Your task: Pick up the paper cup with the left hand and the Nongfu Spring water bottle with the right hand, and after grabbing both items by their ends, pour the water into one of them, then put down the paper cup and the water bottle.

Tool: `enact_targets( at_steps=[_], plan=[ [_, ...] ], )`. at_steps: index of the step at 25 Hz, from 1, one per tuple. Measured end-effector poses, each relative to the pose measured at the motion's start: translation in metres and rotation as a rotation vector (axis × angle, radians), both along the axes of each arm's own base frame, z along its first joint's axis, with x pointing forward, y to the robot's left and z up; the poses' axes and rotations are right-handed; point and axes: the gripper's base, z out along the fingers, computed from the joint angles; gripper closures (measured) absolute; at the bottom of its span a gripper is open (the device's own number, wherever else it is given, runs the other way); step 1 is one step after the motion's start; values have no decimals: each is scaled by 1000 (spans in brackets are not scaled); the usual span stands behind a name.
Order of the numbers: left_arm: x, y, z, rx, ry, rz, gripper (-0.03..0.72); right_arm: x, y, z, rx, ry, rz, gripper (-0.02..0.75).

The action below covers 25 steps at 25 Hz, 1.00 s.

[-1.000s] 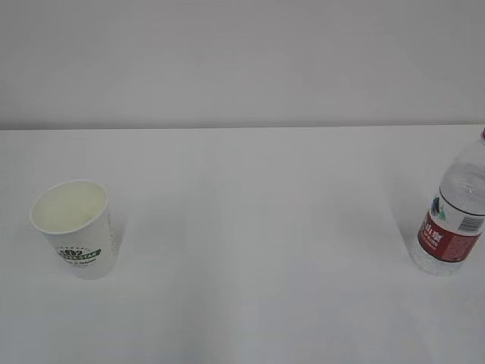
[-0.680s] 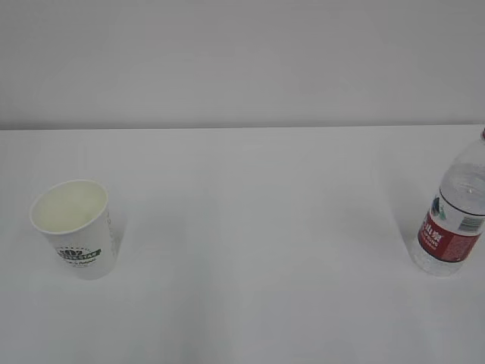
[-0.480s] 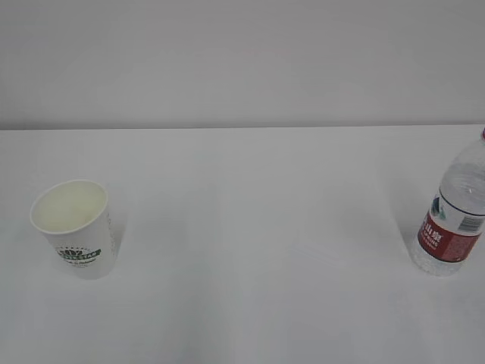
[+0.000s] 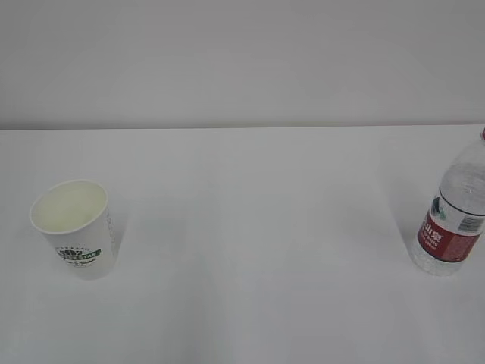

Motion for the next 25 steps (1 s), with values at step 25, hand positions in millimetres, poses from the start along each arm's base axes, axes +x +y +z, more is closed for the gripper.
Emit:
enact_targets(
  at_steps=[25],
  plan=[
    [10,-9,25,-133,-283,-49,238,3,1,6,2,-72,6,148]
  ],
)
